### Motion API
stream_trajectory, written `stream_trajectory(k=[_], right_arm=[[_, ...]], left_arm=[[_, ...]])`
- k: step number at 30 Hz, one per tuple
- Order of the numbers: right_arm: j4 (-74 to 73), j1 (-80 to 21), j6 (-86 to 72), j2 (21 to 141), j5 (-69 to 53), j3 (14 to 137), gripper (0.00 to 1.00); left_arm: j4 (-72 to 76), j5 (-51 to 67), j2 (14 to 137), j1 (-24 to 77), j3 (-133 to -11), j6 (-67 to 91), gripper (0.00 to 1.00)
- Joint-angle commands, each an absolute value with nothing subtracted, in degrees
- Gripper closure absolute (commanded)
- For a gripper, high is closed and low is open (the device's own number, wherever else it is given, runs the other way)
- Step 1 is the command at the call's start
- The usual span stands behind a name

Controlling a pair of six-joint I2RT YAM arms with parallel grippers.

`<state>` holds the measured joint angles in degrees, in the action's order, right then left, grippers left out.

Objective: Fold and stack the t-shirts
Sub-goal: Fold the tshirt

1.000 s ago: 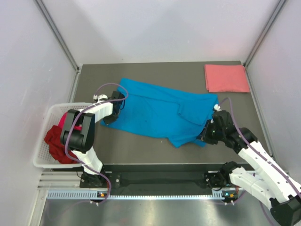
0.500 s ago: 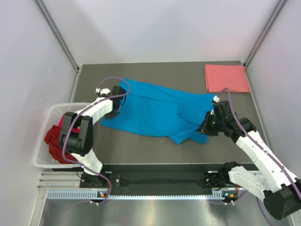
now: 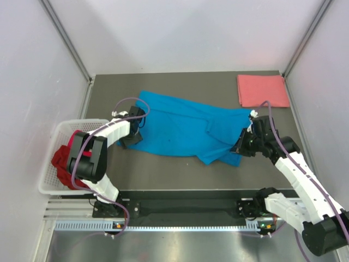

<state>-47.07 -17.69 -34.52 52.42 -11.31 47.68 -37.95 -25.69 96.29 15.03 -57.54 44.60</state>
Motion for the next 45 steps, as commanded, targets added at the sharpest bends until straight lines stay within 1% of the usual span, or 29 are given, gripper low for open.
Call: stream_trajectory(k=[1,4,7,8,9,11,12,14,15,17,21,31,36,45], right_arm=[[-47.1,-16.3,-32.7,50.8,-12.7,48.1,1.0],[-47.9,-15.6,-31.7,50.5,-12.9,48.6,1.0],[-48.8,-15.2,-31.1,50.3,-13.0,48.9,1.0],[-48.9,-15.1,-31.0,50.3,-13.2,49.0,1.0],[-49.1,-15.0,-30.8,50.1,-13.3,48.9,1.0],[-49.7,-14.8,-30.2,50.0,-13.4,49.0,1.0],[-49.7,-14.8,-30.1,50.1,-13.4,49.0,1.0],[-49.9,-14.7,-29.9,50.1,-13.4,49.2,1.0],[-50.0,-14.6,-29.7,50.3,-13.4,49.2,1.0],[-49.9,-14.4,-29.4,50.7,-13.4,49.7,1.0],[-49.6,-13.5,-28.9,51.9,-13.5,51.2,1.0],[-47.8,-10.7,-28.3,57.7,-14.8,57.2,1.0],[-46.9,-8.6,-28.0,61.3,-14.9,59.7,1.0],[-44.5,-4.8,-27.0,70.0,-15.3,66.8,1.0]], left_arm=[[-35.2,-22.1,94.4,14.7,-54.9,48.3,0.41],[-33.5,-20.5,94.8,14.2,-52.3,50.3,0.43],[-32.5,-21.7,95.9,13.7,-51.3,51.1,0.51],[-32.3,-22.0,96.2,13.5,-51.2,51.2,0.56],[-32.3,-22.1,96.8,13.4,-51.1,51.6,0.65],[-31.9,-21.9,97.1,13.0,-50.5,52.3,0.77],[-31.7,-22.0,97.2,13.0,-50.5,52.3,0.85],[-31.6,-22.3,97.1,13.0,-50.8,51.9,0.9],[-31.6,-22.6,97.1,13.0,-51.1,51.6,0.96],[-32.6,-23.6,97.0,13.0,-52.2,51.0,1.0],[-34.3,-23.8,96.5,13.1,-54.6,48.8,1.0],[-39.5,-25.9,98.6,14.3,-67.0,42.7,1.0],[-40.4,-24.8,102.7,14.8,-73.6,38.4,1.0],[-43.9,-23.6,114.4,15.4,-91.9,32.0,1.0]])
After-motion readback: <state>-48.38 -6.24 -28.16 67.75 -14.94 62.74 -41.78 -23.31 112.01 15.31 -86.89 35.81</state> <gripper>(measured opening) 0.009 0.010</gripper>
